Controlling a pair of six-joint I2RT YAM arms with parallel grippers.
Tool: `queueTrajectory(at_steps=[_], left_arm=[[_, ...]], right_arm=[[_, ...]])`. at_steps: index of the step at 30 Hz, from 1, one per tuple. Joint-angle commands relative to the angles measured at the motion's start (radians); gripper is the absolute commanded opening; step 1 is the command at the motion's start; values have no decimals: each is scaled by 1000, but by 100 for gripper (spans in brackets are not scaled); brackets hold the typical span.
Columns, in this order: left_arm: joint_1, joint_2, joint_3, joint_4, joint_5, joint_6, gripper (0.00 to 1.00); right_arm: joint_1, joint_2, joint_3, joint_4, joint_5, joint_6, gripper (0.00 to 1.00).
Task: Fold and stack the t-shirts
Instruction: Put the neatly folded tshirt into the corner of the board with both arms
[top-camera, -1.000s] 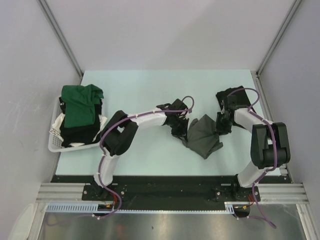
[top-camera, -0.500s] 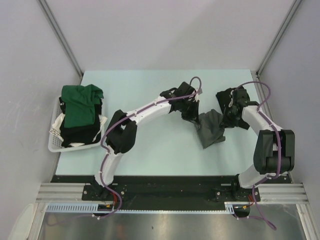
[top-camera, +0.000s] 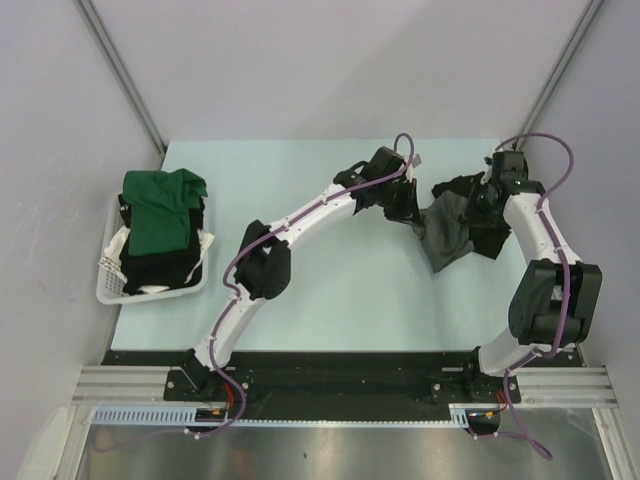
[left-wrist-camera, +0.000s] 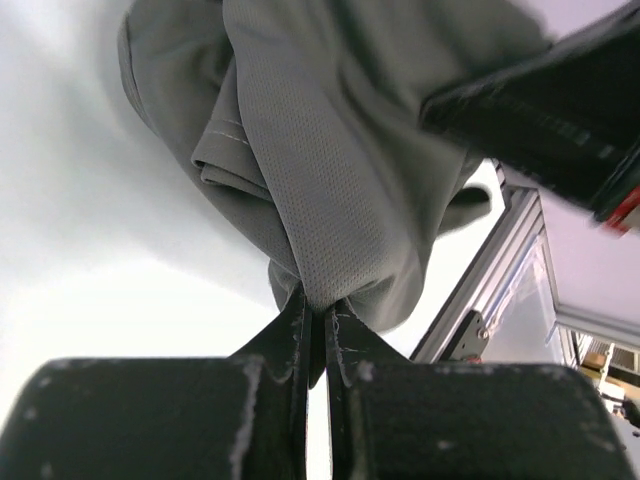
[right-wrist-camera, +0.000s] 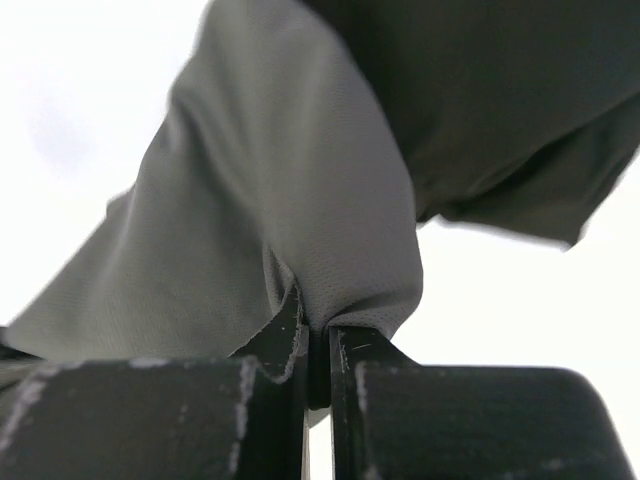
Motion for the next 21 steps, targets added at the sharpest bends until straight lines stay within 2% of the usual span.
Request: queueTrajectory(at_steps=[1,7,14,21], left_arm=[[1,-1,48,135,-11,-39,0],[2,27,46,345,-57,-82,0],[19,105,103,485,-88,-133,0],[21,203,108,603,-43,-219,0]], right_arm=[[-48,43,137,0,30,-58,0],[-78,134,307,-2,113,-97,0],[-109,276,473,-11,123,-131,0],[-161,343,511,-11,163,-125,0]])
